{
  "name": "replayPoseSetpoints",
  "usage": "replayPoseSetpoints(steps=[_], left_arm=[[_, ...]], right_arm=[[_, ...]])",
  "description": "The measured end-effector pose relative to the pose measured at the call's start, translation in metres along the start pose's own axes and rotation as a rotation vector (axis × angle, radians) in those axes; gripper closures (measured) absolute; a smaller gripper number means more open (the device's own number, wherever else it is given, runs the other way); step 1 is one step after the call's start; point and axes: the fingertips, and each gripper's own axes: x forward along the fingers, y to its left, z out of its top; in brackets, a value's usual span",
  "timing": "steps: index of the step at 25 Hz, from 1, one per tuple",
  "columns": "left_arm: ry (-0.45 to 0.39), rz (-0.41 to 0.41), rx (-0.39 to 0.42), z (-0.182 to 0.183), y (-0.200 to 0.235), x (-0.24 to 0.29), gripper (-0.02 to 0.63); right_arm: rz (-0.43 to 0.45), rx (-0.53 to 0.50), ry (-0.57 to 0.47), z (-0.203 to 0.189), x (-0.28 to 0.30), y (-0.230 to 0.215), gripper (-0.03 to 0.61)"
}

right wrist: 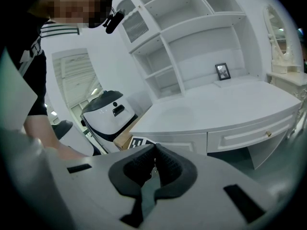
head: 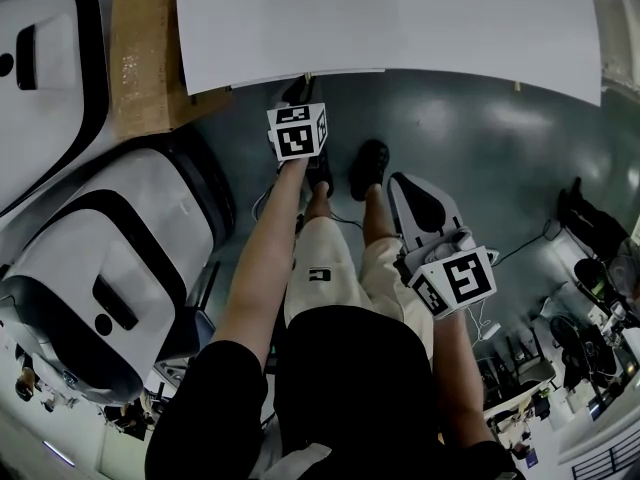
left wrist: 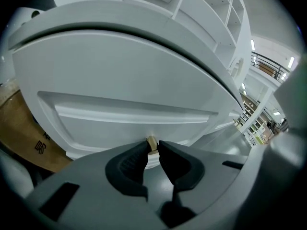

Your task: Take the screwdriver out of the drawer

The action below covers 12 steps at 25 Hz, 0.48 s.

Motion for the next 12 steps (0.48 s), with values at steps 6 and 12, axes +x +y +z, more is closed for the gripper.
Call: replayPoseSetpoints(steps=[6,12], left_arm=[[0.008,-0.002,0.0,-0.002,-0.003,-0.005,0.526],[0.016,0.001,-0.01,-0.012,-0.006,-0.013,0.528]], right_arm=[[-0.002,0.008,-0.007,0.003,-0.002,0.0,0.561],[-0.009,0.007,-0.013,0.003,-0.006,0.001,0.561]])
